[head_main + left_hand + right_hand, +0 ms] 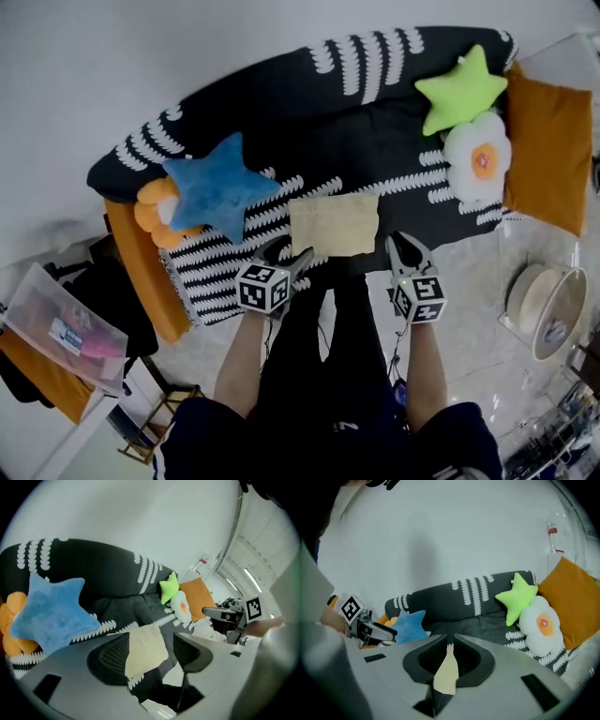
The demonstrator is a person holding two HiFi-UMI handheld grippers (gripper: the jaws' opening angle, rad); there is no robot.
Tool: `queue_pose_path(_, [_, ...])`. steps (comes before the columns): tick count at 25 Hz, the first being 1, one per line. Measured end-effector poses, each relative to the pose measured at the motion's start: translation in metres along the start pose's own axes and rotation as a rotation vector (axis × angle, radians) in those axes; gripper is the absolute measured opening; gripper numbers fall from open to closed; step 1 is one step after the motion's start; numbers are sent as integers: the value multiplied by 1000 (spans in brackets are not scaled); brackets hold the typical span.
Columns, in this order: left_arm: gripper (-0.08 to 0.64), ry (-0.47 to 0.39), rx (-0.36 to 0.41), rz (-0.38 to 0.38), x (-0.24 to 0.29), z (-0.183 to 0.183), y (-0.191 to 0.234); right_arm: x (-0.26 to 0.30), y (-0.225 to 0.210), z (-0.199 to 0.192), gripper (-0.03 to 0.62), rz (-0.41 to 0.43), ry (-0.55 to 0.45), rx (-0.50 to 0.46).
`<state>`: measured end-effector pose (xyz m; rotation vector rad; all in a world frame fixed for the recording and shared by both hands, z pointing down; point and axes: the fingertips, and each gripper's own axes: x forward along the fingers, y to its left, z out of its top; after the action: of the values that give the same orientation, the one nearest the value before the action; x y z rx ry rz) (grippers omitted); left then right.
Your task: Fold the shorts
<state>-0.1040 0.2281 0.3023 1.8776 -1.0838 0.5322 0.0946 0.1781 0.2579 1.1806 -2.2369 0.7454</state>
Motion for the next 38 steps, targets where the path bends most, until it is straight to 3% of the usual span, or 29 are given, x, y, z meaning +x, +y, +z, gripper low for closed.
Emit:
queue_pose_path(6, [288,-157,103,-23,-53,59,-31,-43,29,44,50,-79,-72,-88])
queue_pose_path(10, [281,-243,105,-22,-85,76,-51,-65,50,55,51,-101,-80,-128])
queue_pose_path(22, [270,-402,118,-12,-144,114,-75,-98,81,107,55,-124,-217,-113])
queue_pose_path(28, [265,-492,244,37,-175,146,-82,-127,85,147,55,-142,-328,-124])
queue_pose_path(38, [265,-712,466,39,-246,209,-145,-197,115,231,64,-201,-561,-317])
